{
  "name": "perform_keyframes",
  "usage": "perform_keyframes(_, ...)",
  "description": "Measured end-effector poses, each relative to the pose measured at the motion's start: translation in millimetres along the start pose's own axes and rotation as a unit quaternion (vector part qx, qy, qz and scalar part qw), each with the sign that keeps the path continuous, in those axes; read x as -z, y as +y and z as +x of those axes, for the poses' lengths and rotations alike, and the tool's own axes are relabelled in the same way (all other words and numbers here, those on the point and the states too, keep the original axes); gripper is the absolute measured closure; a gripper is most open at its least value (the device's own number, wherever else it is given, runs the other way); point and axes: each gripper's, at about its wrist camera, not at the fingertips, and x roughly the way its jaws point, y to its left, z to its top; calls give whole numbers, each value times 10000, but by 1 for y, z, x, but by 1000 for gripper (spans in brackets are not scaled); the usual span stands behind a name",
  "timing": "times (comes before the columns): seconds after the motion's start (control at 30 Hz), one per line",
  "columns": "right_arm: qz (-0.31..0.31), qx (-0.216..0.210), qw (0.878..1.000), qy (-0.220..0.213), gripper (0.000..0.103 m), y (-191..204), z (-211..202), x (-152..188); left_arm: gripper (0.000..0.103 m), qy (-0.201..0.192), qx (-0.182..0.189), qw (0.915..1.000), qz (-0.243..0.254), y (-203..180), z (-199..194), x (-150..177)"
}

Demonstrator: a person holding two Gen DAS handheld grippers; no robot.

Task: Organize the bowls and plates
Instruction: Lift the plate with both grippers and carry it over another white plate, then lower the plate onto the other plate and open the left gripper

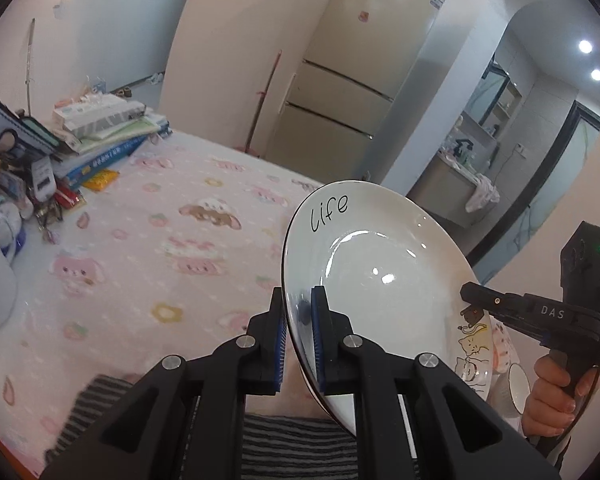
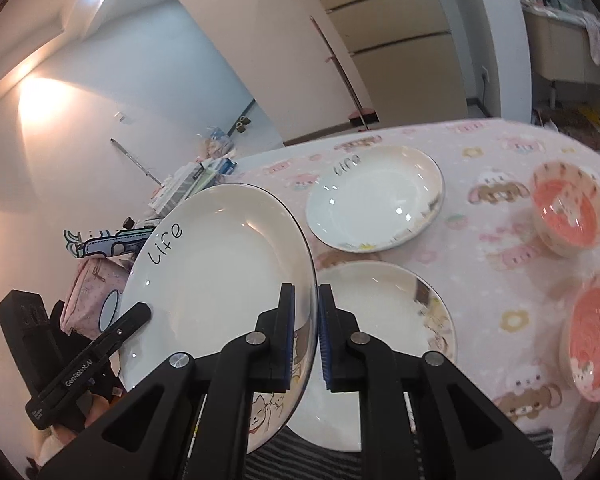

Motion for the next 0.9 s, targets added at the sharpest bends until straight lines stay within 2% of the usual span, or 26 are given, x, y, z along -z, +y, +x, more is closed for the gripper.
perform_keyframes(0.17,291,112,9995,-16,90,-43,-1,21,92,524,121,9985,30,-14,35,26)
perform_keyframes(0.3,667,67,9976,173,90,-77,13,32,92,591,-23,9979,266,-24,52,34)
perform_keyframes(0.4,710,89,9971,243,90,-88,21,37,92,587,-147,9972,429,-30,63,40)
perform_keyframes(0.53,755,157,9967,270,90,-100,27,42,91,782,-131,9957,488,-29,83,48)
perform_keyframes(0.67,689,499,9962,164,90,-105,30,44,86,938,-338,9925,712,-40,107,61)
perform_keyframes(0.73,610,793,9950,54,90,-105,28,44,85,1037,-252,9917,711,-42,113,66)
perform_keyframes(0.8,615,793,9949,-17,87,-110,23,43,84,1107,-114,9912,712,-42,116,67)
perform_keyframes(0.9,622,812,9947,-47,87,-113,21,42,83,1035,-254,9903,894,-48,117,72)
